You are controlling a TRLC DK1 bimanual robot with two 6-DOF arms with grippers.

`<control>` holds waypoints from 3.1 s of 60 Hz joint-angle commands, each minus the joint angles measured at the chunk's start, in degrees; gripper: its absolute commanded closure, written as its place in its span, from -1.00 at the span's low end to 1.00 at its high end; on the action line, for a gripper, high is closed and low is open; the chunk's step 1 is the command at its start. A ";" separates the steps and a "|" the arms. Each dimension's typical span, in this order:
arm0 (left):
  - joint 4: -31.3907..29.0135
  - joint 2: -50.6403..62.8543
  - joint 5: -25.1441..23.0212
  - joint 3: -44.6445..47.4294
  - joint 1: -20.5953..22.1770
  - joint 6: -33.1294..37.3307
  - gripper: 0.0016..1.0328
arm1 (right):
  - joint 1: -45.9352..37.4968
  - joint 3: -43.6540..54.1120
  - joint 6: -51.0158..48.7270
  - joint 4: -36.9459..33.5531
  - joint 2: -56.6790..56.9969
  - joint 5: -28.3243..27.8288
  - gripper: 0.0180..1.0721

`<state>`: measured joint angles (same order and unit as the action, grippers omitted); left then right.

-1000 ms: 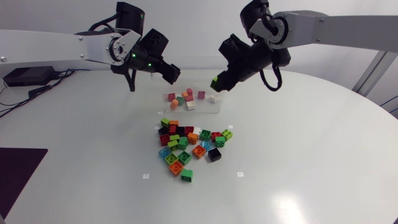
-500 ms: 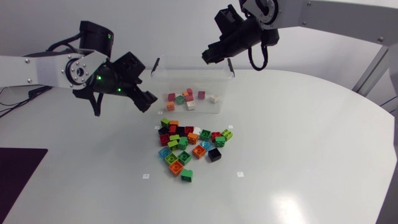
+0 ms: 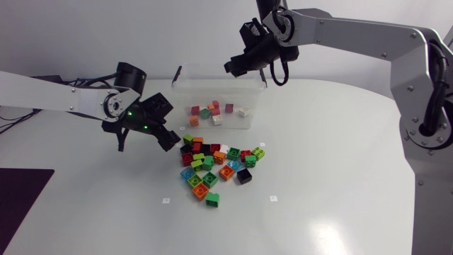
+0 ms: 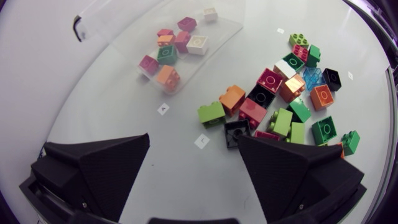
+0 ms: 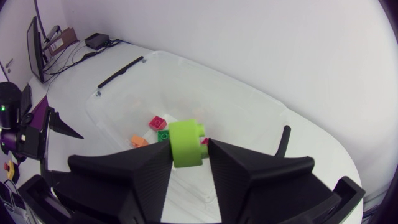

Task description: Place the duplo bricks in the container

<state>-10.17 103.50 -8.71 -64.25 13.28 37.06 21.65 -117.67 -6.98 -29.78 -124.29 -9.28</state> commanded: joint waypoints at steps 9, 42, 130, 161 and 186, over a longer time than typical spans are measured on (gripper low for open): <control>0.15 6.36 -0.25 -5.01 2.01 -3.57 -0.91 | -0.56 -0.37 2.33 0.07 0.72 0.75 -0.82; -0.37 13.83 0.36 -11.86 2.37 -7.79 -0.84 | -5.21 28.37 2.59 8.77 23.22 -1.62 -0.83; -2.66 3.64 0.18 -6.50 0.96 -6.56 0.49 | -3.98 50.17 -12.53 10.71 15.66 -0.48 -0.81; -3.18 -5.24 0.01 -10.63 1.66 -8.67 0.49 | -2.49 46.12 -13.58 10.71 8.71 1.54 -0.73; -0.72 -3.13 -0.17 -17.49 3.33 -12.54 0.49 | -1.08 44.89 -13.76 10.97 6.16 2.51 -0.05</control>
<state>-11.75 99.42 -8.69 -78.59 16.16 26.61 20.21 -72.05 -19.77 -18.44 -116.33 -7.22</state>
